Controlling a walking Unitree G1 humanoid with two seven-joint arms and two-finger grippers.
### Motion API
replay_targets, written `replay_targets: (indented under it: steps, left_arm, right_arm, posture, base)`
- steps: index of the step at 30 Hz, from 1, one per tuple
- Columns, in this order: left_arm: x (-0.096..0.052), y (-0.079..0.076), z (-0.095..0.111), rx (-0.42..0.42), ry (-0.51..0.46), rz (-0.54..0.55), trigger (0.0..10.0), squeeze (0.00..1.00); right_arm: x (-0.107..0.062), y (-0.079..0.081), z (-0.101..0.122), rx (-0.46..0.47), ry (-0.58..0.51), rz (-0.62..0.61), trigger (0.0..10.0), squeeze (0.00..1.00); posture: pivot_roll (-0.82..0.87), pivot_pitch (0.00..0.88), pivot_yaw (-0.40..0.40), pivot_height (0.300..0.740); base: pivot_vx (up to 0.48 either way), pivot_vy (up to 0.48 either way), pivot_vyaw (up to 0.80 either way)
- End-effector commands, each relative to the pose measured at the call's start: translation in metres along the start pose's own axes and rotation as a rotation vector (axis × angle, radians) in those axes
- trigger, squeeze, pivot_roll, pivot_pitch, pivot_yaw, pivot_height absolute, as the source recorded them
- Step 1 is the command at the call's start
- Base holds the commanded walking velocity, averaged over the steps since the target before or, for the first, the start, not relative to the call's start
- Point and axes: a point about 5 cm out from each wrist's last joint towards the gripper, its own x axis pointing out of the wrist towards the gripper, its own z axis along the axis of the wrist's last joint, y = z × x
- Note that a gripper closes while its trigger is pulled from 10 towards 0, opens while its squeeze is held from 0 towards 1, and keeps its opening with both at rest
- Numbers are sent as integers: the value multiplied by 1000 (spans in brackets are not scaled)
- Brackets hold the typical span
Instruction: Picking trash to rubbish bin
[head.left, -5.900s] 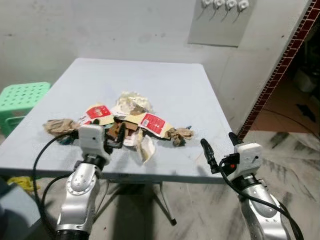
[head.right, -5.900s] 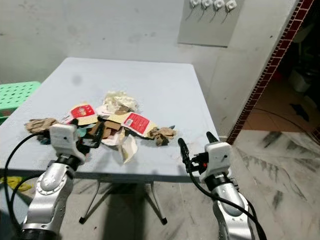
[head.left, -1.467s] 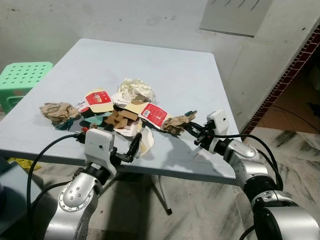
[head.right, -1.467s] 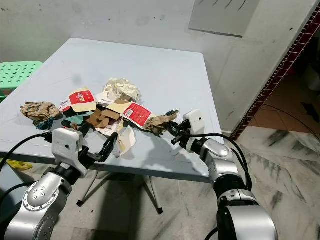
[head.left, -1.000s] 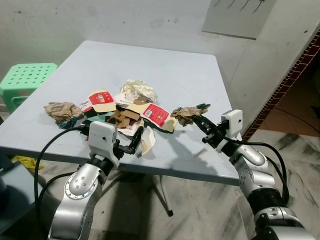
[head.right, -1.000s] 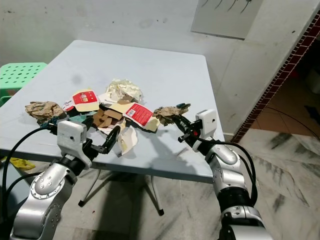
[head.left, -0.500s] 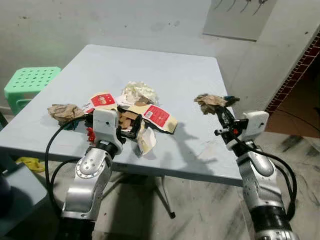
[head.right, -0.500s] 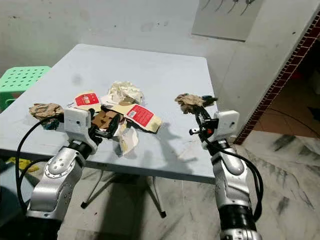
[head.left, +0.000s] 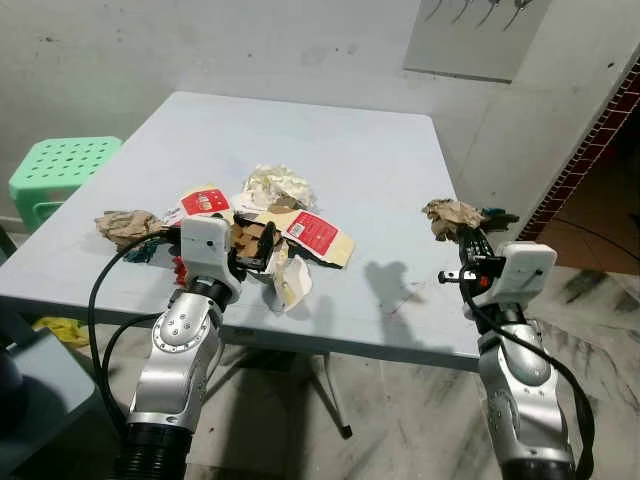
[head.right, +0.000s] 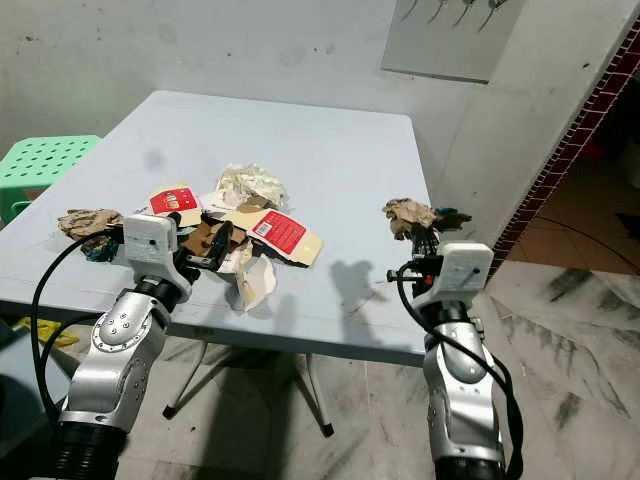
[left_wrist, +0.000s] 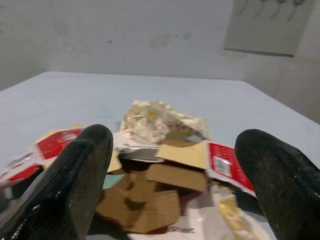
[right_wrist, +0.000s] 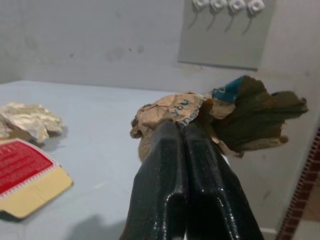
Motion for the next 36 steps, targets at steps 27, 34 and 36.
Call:
replay_targets:
  steps: [27, 34, 36]
  left_arm:
    - [4, 3, -4, 4, -11, -21, 10000, 0]
    - [1, 2, -4, -15, -19, -34, 10000, 0]
    - [1, 0, -4, -19, -24, -50, 10000, 0]
  right_arm:
    - [-6, -1, 10, -5, -18, -32, 10000, 0]
    - [-9, -4, 10, 2, -14, -48, 10000, 0]
    - [-9, -6, 9, -12, -5, -63, 10000, 0]
  posture:
    - [-29, 0, -19, 740]
    - [-34, 0, -20, 740]
    - [-35, 0, -19, 740]
  base:
    - [0, 0, 0]
    - [0, 0, 0]
    - [0, 0, 0]
